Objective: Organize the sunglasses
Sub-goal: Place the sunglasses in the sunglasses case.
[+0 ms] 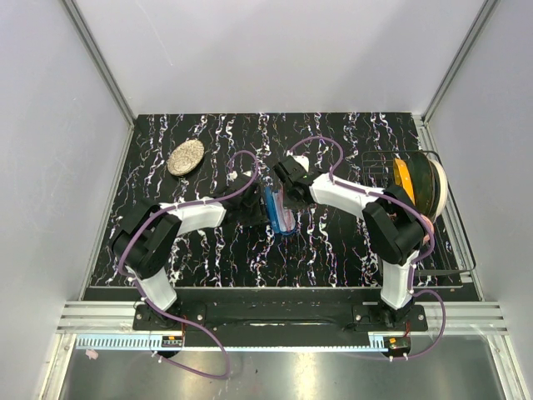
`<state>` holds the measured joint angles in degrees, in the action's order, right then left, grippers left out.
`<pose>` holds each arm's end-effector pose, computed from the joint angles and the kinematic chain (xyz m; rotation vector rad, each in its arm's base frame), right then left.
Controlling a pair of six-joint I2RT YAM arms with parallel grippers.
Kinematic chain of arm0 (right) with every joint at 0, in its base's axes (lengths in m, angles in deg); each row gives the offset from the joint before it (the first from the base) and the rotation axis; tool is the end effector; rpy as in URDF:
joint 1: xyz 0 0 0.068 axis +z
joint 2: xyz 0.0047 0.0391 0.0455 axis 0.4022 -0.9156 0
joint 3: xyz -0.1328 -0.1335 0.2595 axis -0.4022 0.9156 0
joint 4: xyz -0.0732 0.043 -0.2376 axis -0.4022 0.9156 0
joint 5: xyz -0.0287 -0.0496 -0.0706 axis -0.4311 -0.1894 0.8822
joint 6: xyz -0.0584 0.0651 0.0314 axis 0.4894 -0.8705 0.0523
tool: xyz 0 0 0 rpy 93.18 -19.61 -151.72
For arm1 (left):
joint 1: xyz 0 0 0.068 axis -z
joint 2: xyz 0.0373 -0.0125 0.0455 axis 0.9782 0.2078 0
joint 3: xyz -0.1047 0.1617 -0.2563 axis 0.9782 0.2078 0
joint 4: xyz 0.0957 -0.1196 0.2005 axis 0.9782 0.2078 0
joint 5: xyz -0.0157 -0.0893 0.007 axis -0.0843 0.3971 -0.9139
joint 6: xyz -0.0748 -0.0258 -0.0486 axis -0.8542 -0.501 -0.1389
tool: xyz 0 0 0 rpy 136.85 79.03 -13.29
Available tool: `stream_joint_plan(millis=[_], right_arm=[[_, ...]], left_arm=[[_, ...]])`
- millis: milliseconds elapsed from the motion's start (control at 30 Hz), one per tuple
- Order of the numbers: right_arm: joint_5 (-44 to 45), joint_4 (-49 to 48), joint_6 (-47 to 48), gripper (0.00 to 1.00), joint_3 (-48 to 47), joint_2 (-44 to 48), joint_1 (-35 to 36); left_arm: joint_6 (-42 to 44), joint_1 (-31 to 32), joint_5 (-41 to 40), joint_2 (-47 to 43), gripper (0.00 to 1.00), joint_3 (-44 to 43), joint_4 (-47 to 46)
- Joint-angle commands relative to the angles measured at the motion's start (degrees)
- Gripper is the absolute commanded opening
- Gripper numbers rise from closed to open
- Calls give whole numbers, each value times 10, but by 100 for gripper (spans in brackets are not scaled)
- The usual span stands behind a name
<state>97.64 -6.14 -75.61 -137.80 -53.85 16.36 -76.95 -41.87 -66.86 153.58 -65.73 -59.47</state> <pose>0.3424 0.2616 0.1969 -0.0761 2.6017 0.1330 0.2951 -0.2213 0.1692 -0.2169 2.6010 -0.6429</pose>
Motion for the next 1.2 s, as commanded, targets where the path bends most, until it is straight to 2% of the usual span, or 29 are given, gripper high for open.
stream_joint_plan(millis=[0, 367, 667, 833, 1167], right_arm=[[-22, -12, 6, 8, -24, 14, 0], [-50, -33, 4, 9, -7, 25, 3], [-44, -76, 14, 20, 41, 77, 3], [-29, -80, 25, 30, 49, 93, 1], [-109, -97, 112, 34, 43, 61, 2]], left_arm=[[9, 4, 13, 8, 42, -16, -12], [11, 5, 16, 11, 41, -21, -11], [14, 5, 16, 12, 41, -19, -10], [16, 5, 18, 11, 41, -18, -9], [19, 5, 16, 8, 41, -21, -5]])
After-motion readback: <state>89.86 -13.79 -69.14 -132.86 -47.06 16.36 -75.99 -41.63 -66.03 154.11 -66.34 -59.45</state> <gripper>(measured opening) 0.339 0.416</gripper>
